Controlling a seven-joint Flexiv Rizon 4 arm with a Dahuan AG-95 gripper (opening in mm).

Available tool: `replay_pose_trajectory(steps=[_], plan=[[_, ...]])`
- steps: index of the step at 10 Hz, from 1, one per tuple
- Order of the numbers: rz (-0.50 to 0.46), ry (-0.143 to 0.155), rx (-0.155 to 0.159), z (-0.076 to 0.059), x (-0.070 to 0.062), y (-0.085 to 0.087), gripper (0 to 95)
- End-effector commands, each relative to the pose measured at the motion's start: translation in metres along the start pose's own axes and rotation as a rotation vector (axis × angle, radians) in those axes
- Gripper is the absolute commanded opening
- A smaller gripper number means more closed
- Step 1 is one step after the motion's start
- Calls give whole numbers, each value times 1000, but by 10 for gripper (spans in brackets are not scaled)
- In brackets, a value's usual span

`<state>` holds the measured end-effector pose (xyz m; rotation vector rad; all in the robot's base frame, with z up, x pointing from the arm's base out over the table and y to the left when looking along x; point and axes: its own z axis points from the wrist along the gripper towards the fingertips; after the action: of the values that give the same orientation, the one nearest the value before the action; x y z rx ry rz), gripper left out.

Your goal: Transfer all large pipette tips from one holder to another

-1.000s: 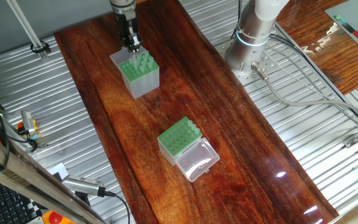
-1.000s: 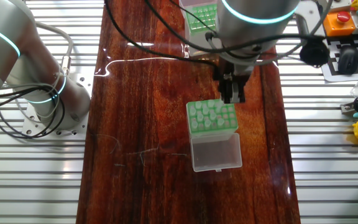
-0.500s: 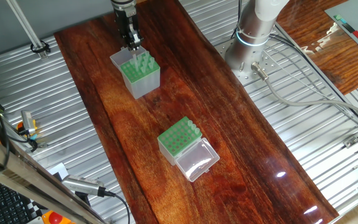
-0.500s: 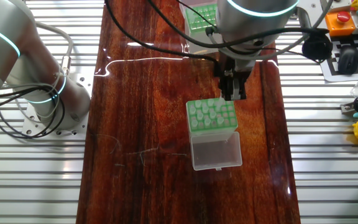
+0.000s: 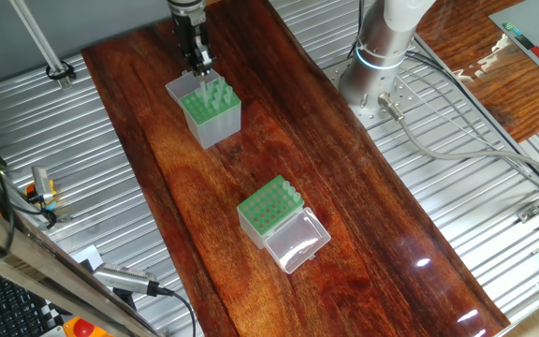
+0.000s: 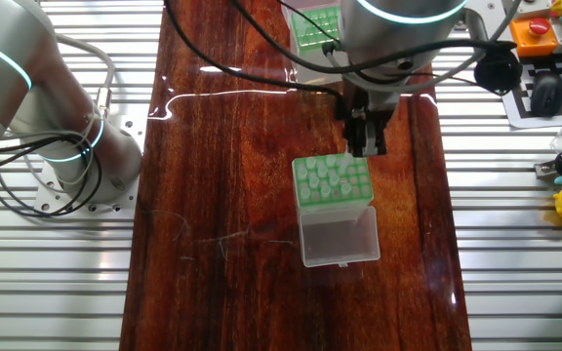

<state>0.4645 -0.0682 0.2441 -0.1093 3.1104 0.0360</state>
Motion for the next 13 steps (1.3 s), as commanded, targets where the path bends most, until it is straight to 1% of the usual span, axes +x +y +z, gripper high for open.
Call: replay_pose_trajectory(steps=[1, 3, 4, 6, 7, 8, 9, 10, 11, 13], plan=[[-4, -9, 0, 0, 0, 0, 0], [-6, -8, 0, 0, 0, 0, 0], [-4, -5, 0, -7, 2, 2, 0], [-4, -5, -2, -27, 6, 7, 0], [-6, -4, -1, -32, 6, 9, 0], [-12, -2, 0, -43, 7, 10, 0], [-14, -1, -1, -48, 7, 10, 0], [-16, 0, -1, -58, 8, 11, 0], [-16, -1, -2, -64, 9, 13, 0], [-17, -3, -9, -66, 9, 14, 0]])
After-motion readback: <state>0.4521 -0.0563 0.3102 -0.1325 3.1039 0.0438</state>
